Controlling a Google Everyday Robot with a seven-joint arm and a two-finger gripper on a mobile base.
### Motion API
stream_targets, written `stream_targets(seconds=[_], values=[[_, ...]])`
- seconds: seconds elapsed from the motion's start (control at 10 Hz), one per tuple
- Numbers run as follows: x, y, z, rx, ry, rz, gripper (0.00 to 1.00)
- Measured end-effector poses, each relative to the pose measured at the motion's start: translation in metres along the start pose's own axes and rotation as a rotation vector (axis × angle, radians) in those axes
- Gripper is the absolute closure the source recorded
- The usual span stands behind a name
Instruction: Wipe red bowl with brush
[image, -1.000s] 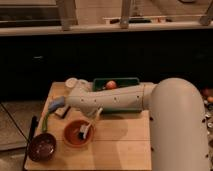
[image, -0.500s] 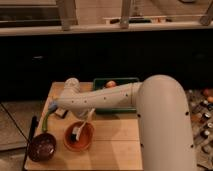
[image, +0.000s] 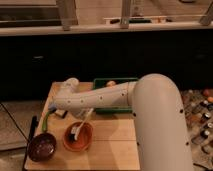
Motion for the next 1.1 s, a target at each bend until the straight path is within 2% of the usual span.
stream_targets(seconds=[0.2, 0.4, 0.5, 0.9, 1.1], values=[[0.023, 0.017, 0.004, 0.006, 0.01, 0.01, 1.0], [0.027, 0.022, 0.005, 0.013, 0.011, -0.005, 1.0], [0.024, 0.021, 0.005, 0.014, 0.01, -0.016, 1.0], [-0.018, -0.003, 0.0, 0.01, -0.005, -0.077, 1.0], [-0.02, 0.0, 0.0, 0.0, -0.001, -0.07, 1.0]])
